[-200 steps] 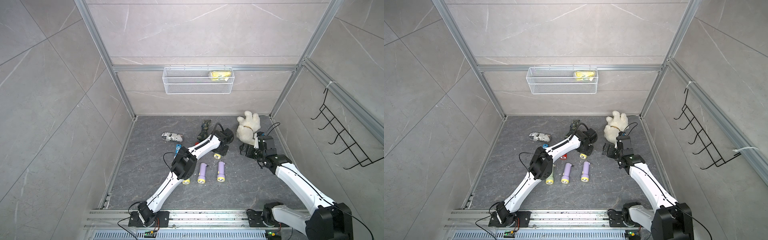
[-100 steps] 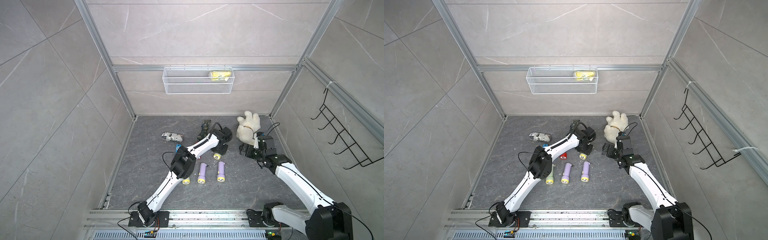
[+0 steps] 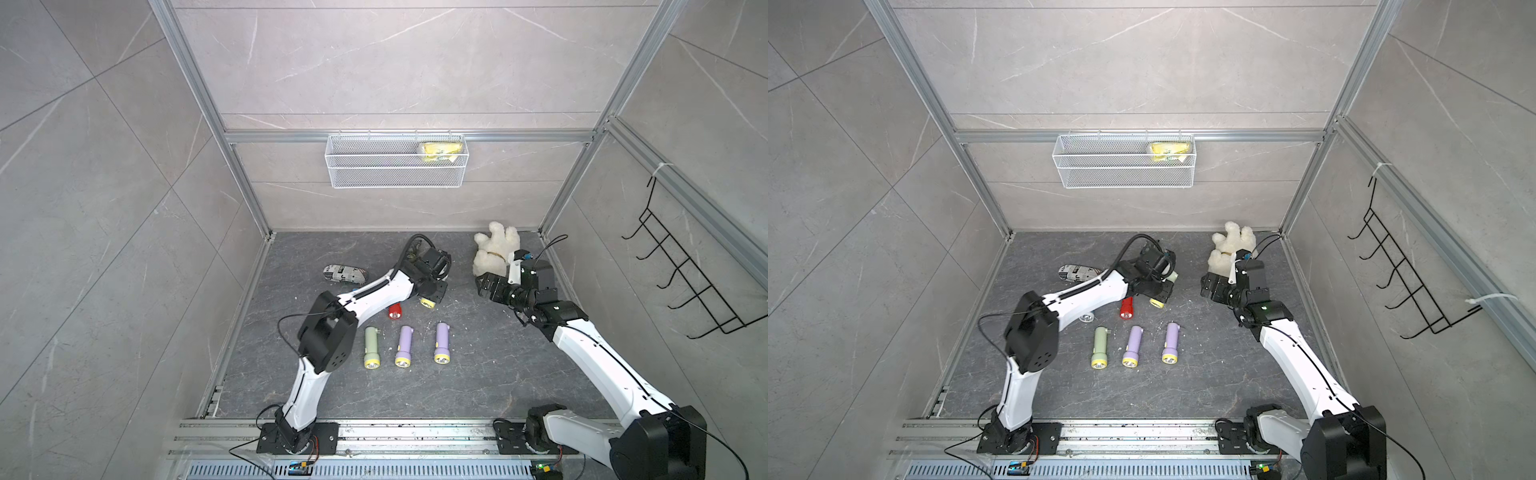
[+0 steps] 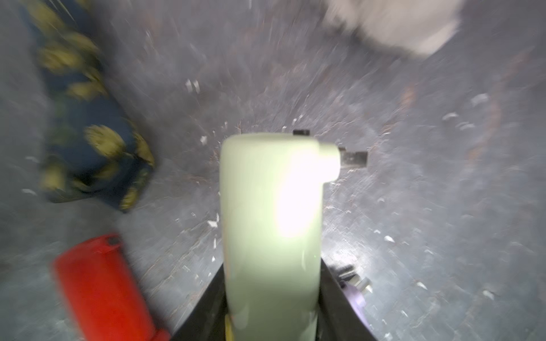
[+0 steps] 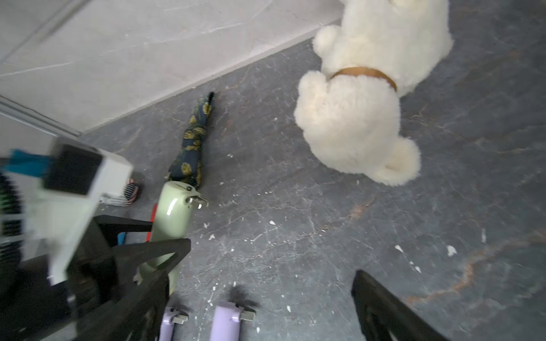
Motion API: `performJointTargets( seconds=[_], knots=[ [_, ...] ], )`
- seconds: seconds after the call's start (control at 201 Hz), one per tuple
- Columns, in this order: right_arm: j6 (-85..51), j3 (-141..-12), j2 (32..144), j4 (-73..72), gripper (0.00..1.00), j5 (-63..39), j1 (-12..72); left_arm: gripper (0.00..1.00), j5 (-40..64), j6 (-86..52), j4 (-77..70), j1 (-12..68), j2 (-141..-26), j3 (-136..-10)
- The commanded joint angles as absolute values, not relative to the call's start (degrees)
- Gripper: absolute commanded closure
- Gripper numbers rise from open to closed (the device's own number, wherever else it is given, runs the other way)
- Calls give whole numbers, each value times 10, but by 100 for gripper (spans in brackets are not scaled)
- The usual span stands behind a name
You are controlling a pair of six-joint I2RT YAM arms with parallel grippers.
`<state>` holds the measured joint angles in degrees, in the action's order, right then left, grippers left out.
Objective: Close the plug at the bottom of the flashlight
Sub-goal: Pick up the flashlight from the center of the board.
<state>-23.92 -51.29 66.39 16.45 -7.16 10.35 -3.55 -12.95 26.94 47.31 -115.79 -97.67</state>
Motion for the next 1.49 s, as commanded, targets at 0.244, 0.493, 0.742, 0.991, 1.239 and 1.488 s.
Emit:
performJointTargets(
  seconds=[0.244, 0.493, 0.742, 0.991, 1.239, 1.488],
  knots=[
    [-218, -562, 702, 46, 0, -347, 102, 100, 112, -49, -278, 415, -894, -614],
    [-252, -560, 714, -60, 1, -470, 102, 100, 300, -115, -465, 321, -852, -478],
    [-246, -573, 732, -94, 4, -527, 138, 100, 326, -62, -463, 323, -822, -437],
    [-235, -591, 757, -117, 11, -577, 164, 100, 318, 61, -473, 361, -779, -382],
    [-203, -607, 774, -82, 23, -599, 192, 100, 339, 50, -476, 361, -779, -374],
    [-194, -613, 795, -70, 28, -608, 217, 100, 348, 45, -470, 361, -768, -381]
  ],
)
